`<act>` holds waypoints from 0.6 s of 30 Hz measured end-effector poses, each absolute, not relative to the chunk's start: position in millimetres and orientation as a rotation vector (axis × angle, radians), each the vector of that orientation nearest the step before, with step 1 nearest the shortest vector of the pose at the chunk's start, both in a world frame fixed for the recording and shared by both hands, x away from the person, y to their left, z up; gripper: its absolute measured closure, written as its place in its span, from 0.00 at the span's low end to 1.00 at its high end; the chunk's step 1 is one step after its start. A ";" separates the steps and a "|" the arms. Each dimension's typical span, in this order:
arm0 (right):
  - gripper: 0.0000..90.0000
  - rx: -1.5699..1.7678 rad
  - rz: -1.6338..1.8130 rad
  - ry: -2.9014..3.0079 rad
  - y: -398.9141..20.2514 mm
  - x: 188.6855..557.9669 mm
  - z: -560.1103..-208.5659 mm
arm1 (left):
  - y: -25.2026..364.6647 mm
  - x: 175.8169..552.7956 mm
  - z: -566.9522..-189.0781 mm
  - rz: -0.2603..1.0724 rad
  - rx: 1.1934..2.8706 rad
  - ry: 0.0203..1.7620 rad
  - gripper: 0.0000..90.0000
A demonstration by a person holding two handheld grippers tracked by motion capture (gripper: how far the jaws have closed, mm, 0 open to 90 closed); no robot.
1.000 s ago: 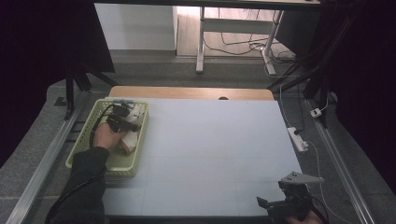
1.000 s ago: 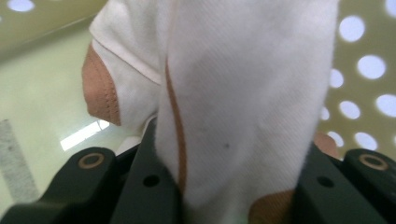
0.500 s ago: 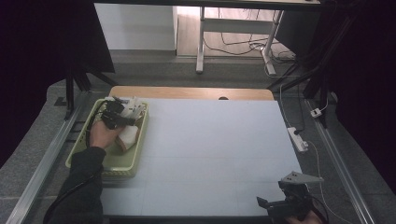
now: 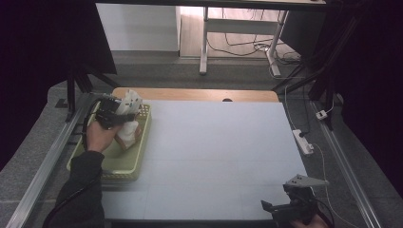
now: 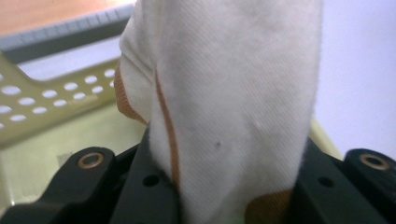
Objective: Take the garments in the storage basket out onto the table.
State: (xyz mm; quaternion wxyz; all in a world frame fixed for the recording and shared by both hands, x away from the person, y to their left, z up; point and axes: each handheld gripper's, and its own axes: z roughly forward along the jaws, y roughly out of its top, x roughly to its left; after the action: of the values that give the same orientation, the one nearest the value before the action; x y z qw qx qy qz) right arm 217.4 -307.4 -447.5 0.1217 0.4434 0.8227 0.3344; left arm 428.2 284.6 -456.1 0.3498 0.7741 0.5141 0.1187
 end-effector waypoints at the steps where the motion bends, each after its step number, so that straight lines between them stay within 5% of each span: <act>1: 0.00 1.294 0.977 2.401 -307.4 217.4 -447.5 | 284.9 426.9 -453.5 0.315 1.996 1.325 0.85; 18: 0.00 1.287 0.974 2.403 -307.1 216.6 -447.1 | 292.0 404.1 -408.5 0.417 1.860 1.202 0.84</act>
State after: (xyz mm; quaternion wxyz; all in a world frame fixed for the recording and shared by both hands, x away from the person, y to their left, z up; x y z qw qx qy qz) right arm 216.6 -307.1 -447.1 0.1231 0.4411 0.8239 0.3339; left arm 404.1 292.0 -408.5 0.4296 0.7453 0.4817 0.1672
